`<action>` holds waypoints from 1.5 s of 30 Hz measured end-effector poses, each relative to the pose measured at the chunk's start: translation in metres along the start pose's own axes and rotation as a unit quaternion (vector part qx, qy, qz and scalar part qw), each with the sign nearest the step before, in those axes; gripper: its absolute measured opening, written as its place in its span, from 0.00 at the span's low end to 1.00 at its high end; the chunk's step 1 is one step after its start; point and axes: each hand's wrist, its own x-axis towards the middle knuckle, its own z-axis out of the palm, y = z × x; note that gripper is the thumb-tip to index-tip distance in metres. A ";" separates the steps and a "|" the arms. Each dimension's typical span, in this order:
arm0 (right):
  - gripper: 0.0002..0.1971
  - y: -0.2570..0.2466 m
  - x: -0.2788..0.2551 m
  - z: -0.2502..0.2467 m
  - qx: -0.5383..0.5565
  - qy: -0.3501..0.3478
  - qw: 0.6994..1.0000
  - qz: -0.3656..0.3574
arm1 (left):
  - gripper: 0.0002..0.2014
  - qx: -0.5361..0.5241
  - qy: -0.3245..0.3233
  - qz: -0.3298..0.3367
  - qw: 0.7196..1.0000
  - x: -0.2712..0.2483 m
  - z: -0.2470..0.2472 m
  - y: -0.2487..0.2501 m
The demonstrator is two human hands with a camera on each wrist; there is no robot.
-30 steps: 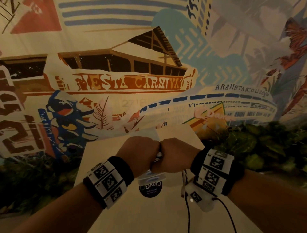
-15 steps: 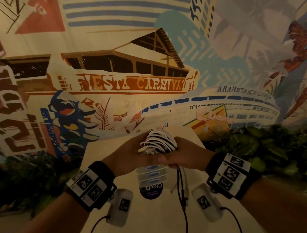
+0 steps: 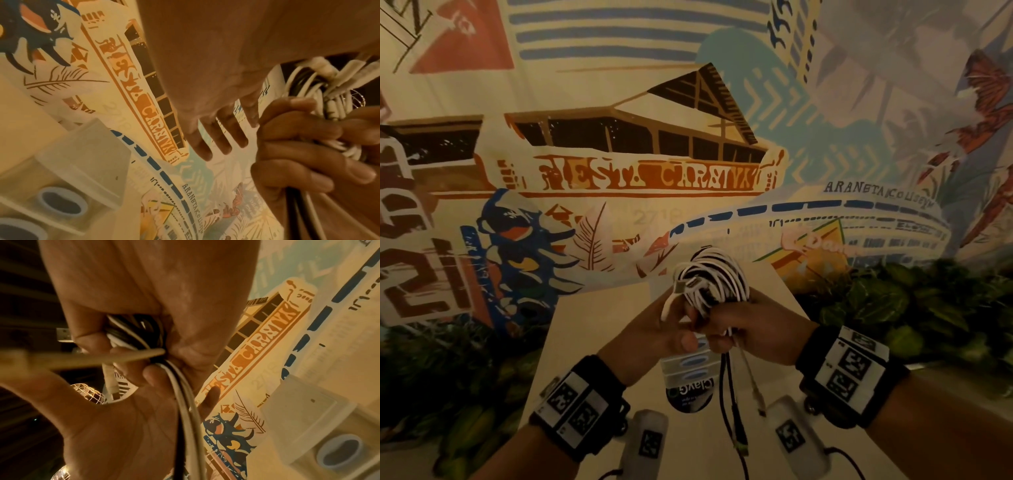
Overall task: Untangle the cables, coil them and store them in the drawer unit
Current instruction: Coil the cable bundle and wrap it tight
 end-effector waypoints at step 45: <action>0.14 -0.019 -0.014 -0.003 -0.136 -0.069 0.981 0.120 | 0.10 -0.049 0.106 0.132 0.984 0.022 0.010 0.053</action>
